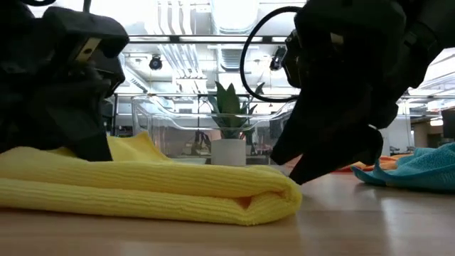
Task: Fold microfiber towels
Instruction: Put the right folded yellow microfiber towel into the transparent bin
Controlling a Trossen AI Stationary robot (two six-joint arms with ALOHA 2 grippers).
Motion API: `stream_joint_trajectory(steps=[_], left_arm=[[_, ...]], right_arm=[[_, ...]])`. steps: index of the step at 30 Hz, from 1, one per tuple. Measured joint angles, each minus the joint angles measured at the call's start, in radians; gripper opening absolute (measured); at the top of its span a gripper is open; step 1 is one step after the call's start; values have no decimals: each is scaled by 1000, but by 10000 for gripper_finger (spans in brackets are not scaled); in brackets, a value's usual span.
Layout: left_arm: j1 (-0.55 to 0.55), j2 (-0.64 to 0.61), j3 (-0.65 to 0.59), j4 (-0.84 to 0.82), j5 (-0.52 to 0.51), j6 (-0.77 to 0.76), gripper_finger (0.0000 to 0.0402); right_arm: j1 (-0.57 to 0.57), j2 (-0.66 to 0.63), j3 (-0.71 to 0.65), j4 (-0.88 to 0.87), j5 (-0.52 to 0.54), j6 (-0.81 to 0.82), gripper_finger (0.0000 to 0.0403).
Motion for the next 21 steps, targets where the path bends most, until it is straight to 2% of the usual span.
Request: stream_joint_trajectory(steps=[3, 5, 9, 15, 21], left_arm=[[-3, 11, 10, 14, -29, 66, 28], [-4, 12, 25, 13, -63, 111, 8], [-10, 11, 47, 13, -128, 173, 4], [-28, 10, 60, 13, -167, 229, 1], [-74, 10, 60, 7, -200, 176, 1]], right_arm=[[0, 0, 0, 2, -28, -6, 251], [0, 0, 0, 0, -45, -9, 252], [0, 0, 0, -1, -71, -7, 261], [-1, -1, 0, -11, -79, 2, 283], [-3, -14, 0, -47, -80, 6, 300]])
